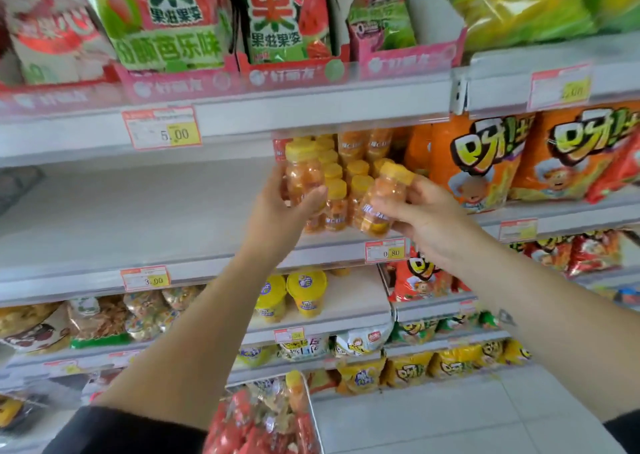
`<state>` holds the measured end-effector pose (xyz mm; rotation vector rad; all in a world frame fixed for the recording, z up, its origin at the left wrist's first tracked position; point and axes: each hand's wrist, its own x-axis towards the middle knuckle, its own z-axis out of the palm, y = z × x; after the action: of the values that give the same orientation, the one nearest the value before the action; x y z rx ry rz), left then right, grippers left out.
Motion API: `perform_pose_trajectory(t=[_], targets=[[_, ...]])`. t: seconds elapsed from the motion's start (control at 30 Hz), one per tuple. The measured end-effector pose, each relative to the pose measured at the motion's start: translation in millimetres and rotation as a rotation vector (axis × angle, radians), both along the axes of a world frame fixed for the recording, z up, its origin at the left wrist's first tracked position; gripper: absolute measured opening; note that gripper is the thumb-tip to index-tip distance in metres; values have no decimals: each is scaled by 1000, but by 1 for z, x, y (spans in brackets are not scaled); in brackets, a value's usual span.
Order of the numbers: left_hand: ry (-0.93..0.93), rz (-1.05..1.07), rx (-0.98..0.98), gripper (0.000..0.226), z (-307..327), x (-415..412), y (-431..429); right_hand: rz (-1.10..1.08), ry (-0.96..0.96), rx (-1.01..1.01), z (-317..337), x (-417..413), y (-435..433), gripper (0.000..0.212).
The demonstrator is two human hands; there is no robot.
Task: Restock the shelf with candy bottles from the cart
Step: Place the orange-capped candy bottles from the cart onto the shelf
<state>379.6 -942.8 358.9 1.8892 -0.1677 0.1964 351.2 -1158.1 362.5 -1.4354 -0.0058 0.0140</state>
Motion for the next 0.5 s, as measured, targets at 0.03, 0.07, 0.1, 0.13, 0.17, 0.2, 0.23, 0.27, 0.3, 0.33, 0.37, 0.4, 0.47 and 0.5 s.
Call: perform_pose_trajectory(t=[0.03,0.07,0.1,0.13,0.17,0.2,0.23,0.27,0.3,0.33,0.37,0.4,0.47,0.5], targets=[[-6,14,26,53,5,13,-1,-40,-18,-26,2,6,2,41],[-6,26,53,53,8,29,-1,-71,-26,-42,4,10,4,39],[-4,31,85,47,12,44,-3,-97,-23,-51,4,14,5,39],[7,43,132,43,14,60,-5,-115,-12,-51,4,18,7,40],[16,47,166,42,15,74,-7,-126,-4,-61,3,21,7,40],[27,51,175,44,15,84,-10,-137,-1,-75,2,23,7,40],[35,54,170,47,13,94,-13,-147,-1,-90,1,23,6,41],[37,47,166,47,11,99,-17,-159,-4,-96,0,23,6,43],[25,44,173,45,7,104,-20,-170,-8,-102,-1,23,5,45],[13,53,192,41,3,107,-23,-178,-9,-112,-1,22,5,47],[-12,69,209,38,0,109,-25,-184,-9,-132,-1,23,4,48],[-32,84,211,37,-3,111,-27,-184,-13,-151,0,23,4,50],[-55,106,189,41,-6,115,-31,-182,-31,-190,3,24,5,55],[-55,111,189,42,-6,116,-32,-184,-43,-214,4,25,6,58]])
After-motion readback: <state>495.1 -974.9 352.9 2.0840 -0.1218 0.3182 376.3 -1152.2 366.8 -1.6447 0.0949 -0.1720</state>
